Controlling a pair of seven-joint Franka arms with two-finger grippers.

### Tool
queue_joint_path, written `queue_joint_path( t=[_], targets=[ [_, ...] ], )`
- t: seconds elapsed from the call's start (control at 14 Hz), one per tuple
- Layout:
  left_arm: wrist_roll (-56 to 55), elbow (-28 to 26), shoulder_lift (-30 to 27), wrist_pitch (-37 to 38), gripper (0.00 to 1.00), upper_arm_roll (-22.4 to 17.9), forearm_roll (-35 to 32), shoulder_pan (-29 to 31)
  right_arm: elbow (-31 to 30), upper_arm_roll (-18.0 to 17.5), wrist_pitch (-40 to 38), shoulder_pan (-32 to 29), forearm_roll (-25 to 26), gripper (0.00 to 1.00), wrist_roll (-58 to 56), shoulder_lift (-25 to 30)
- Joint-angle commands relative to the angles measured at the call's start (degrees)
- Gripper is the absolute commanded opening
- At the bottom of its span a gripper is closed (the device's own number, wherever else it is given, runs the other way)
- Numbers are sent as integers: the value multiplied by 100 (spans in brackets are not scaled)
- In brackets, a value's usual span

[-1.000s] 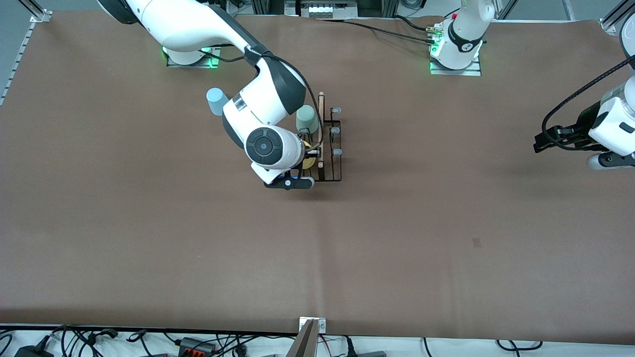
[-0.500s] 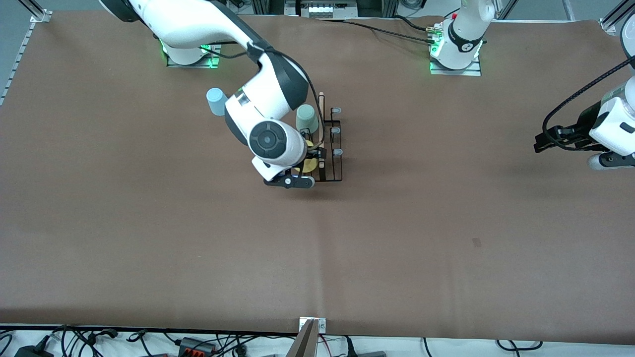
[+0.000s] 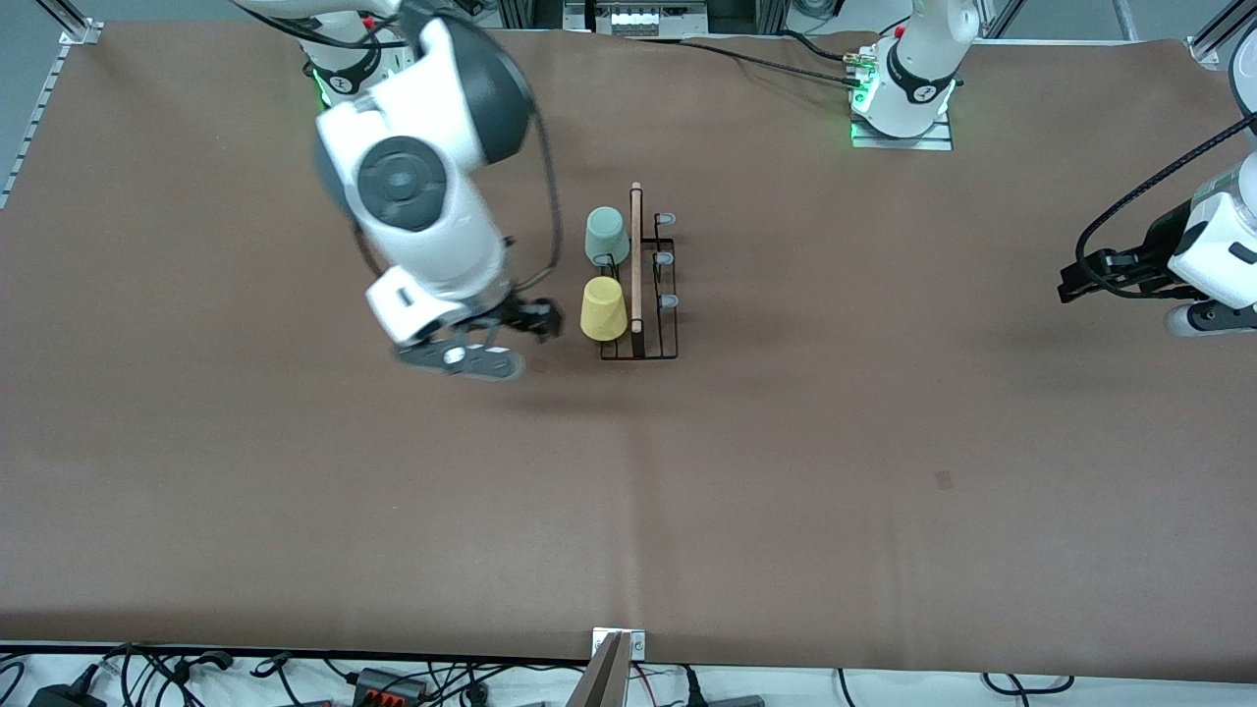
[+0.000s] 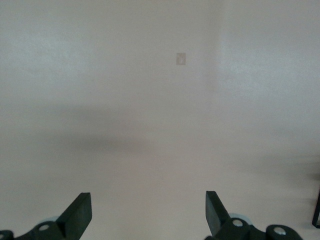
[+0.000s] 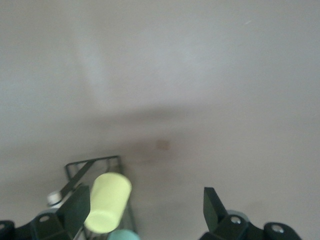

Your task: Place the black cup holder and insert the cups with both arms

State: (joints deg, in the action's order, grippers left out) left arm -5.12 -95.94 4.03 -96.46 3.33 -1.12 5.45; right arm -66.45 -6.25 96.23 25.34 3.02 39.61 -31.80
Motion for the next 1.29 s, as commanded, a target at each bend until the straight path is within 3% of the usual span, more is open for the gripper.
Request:
queue_joint_path(
  t=[0.0,0.29,0.43,0.64,0.86,1.07,1.21],
  targets=[
    [142,5,-51,48,100,19,-20,44,-114,1,-148,-563,76,100,-706,130],
    [142,5,-51,57,100,19,-20,44,-105,27,-149,-1013,76,100,-1035,262],
    [142,5,-51,48,100,19,-20,44,-140,1,-114,-1538,-12,100,-1122,525],
    [142,5,-51,48,100,19,-20,44,-700,80,35,-2013,-65,100,-1840,1008],
    [142,5,-51,57,100,19,-20,44,-1203,606,168,-2103,-257,100,-2771,1518],
    [142,-4,-51,48,100,19,-20,44,-1169,897,-50,-2393,-469,100,-3870,1625],
    [142,5,-51,57,100,19,-20,44,-1151,941,-340,-2420,-460,100,-3952,1747]
  ],
)
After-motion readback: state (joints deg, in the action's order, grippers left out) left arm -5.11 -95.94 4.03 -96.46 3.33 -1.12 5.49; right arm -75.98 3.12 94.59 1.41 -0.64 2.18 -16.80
